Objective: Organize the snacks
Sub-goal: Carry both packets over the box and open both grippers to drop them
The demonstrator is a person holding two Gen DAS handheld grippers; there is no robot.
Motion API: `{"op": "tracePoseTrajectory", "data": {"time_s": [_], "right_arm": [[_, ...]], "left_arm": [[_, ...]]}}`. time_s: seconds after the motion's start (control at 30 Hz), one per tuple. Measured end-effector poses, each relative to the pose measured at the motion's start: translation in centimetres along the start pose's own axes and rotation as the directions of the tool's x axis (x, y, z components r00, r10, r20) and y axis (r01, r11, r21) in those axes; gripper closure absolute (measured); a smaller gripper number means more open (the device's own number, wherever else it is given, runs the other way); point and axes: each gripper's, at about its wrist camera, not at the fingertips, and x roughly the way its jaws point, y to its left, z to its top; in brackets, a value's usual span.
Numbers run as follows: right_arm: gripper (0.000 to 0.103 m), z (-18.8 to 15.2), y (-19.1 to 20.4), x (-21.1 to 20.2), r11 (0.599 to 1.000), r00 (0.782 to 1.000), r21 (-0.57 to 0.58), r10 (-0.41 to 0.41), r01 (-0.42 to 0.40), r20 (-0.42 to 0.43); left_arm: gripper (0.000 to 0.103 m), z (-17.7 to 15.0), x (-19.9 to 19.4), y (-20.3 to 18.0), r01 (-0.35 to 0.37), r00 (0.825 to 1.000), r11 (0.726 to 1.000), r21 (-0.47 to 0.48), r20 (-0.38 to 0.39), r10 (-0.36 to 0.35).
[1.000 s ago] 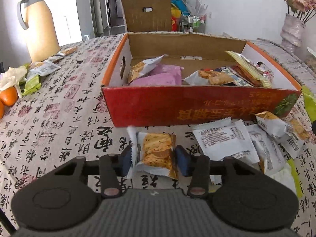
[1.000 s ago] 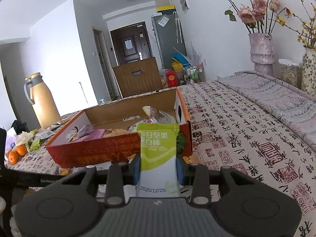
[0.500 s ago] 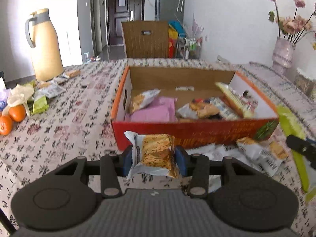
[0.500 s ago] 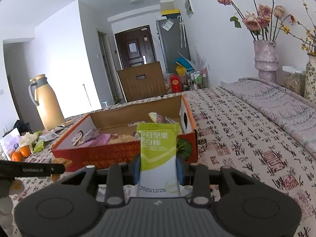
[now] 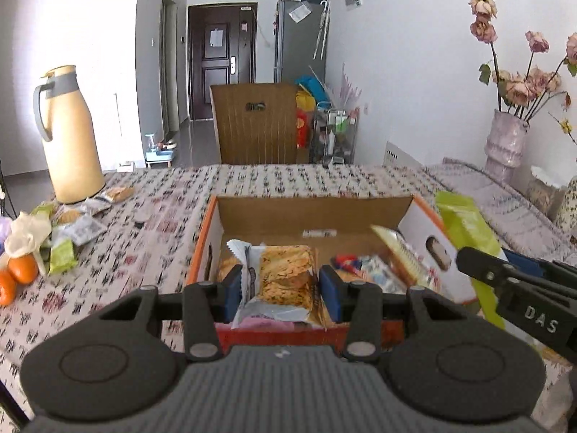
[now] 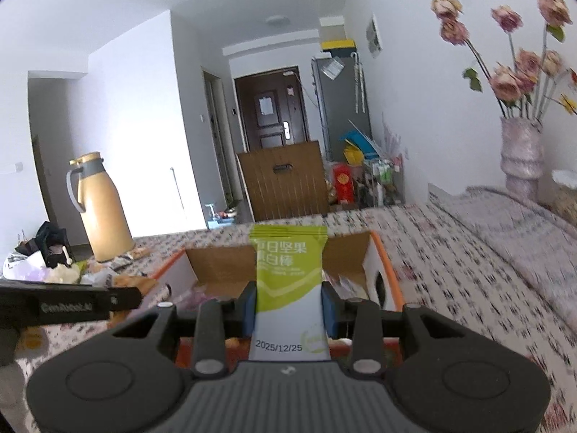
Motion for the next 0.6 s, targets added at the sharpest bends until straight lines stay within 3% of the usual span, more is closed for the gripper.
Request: {"op": "tracePoseTrajectory", "data": {"time_s": [0.33,0.6], "right_arm": [[0.068,2.8,0.0,5.7,1.000,1.000,0.011,0.002,-0.002,-0.007],[0.068,1.8,-0.8,10.4,0.998,0.999,0.062,-0.006,0.008,-0.041]], "left_arm": [[0.057,2.7,4.0,-0.5,0.007,1.000,0.999,-0.032,0.013,-0.007],[0.057,1.2,8.7,0.0,-0.019,1.000,0.999,-0.045,-0.021,0.018]]}}
